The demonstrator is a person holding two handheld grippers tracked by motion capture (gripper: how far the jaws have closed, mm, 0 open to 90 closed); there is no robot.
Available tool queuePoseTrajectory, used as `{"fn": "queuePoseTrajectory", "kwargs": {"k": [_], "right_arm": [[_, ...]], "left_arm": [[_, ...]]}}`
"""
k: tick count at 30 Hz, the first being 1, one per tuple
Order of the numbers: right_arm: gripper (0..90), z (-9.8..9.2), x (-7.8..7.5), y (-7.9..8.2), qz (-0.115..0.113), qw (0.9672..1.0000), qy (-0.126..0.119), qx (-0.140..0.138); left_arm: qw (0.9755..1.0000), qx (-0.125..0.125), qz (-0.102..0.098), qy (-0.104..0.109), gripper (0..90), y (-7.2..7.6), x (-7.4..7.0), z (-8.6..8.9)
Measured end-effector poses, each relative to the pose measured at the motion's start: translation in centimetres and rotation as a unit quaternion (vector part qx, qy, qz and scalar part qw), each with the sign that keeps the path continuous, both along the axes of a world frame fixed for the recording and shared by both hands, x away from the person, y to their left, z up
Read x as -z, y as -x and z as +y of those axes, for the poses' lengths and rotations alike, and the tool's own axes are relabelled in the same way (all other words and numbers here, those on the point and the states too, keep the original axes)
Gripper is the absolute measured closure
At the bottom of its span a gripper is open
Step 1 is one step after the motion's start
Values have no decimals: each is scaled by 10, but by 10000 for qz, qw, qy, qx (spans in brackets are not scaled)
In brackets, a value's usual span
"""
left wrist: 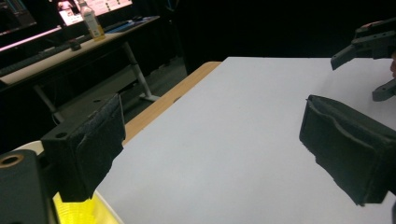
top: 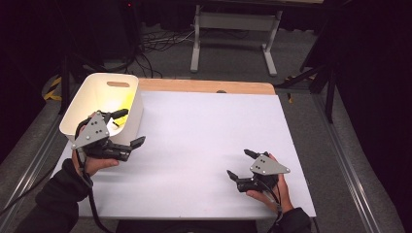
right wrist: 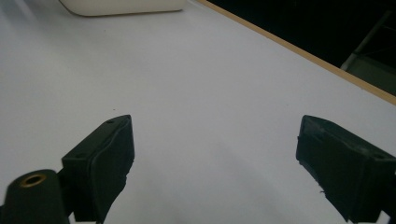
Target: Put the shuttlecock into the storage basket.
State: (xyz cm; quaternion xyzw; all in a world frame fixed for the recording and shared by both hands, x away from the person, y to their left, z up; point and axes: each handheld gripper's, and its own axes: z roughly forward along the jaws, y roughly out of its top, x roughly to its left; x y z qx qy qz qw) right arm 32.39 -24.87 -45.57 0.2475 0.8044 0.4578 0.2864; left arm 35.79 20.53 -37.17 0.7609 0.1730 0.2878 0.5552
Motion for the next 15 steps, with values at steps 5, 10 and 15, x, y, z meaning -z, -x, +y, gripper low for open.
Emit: {"fn": "queuePoseTrajectory", "kwargs": {"k": [5,10,15], "right_arm": [[125,1,0,1,-11,10000,18,-10],[125,2,0,2,-14,10000,40,-22],[124,3,-1,3,-33,10000,22,-41]], "left_arm": [[10000,83,7,-34,71,3,3,-4],[9999,145,22,-77,69,5,8,-9],[9998,176,28,-113,69,7,14,-14]]}}
